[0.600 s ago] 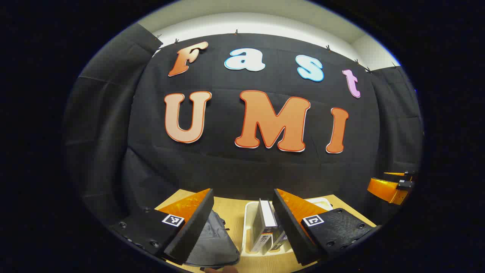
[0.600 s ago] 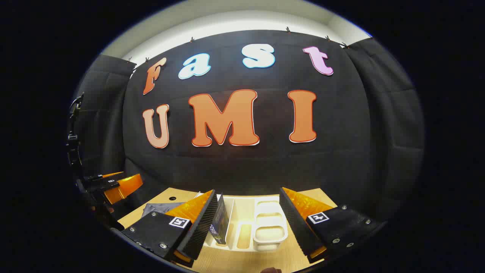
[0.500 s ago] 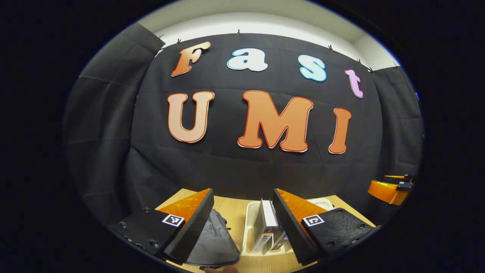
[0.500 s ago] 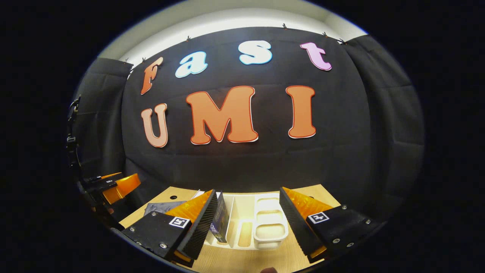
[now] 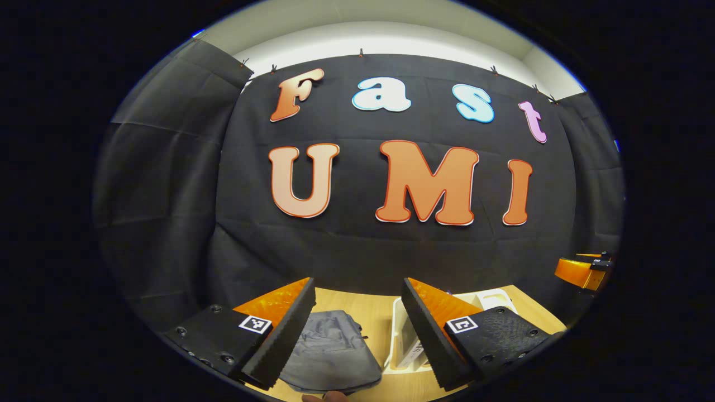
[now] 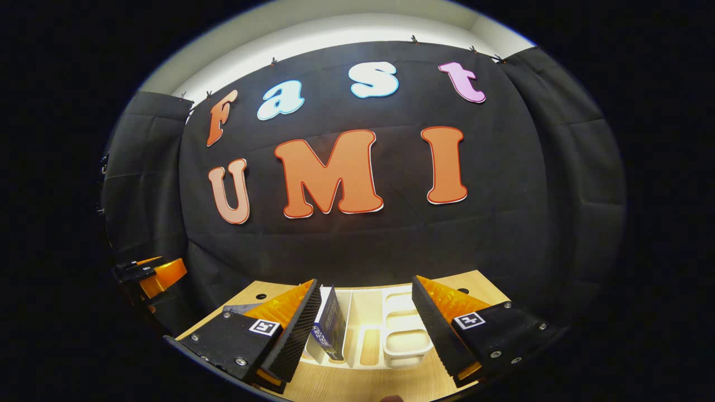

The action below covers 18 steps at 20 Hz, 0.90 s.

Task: Open the schoolbag, grab two books from the bookshelf and put them into the schoolbag.

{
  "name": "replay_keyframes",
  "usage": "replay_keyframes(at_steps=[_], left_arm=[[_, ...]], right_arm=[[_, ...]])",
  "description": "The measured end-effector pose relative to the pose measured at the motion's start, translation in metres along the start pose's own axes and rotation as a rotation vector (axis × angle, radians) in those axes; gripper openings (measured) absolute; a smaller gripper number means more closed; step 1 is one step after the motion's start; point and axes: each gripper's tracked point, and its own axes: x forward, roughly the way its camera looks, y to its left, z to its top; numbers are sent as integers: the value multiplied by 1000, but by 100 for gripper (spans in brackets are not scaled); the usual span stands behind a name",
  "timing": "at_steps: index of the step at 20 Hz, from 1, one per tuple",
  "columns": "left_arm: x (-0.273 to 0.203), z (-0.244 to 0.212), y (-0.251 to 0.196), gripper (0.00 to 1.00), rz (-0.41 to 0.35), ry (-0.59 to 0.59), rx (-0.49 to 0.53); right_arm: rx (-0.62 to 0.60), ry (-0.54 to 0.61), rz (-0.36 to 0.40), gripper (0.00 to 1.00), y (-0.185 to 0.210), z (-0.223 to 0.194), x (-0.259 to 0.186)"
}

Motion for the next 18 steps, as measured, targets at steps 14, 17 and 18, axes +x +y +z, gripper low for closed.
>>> replay_keyframes(at_steps=[14, 17, 18], left_arm=[[-14, -1, 52, 99, 49, -11, 78], [-13, -10, 57, 98, 37, -12, 133], [-12, -16, 62, 97, 43, -5, 173]], right_arm=[[-62, 28, 12, 97, 26, -7, -8], [-51, 35, 2, 97, 30, -19, -14], [-44, 44, -5, 97, 30, -25, -15]])
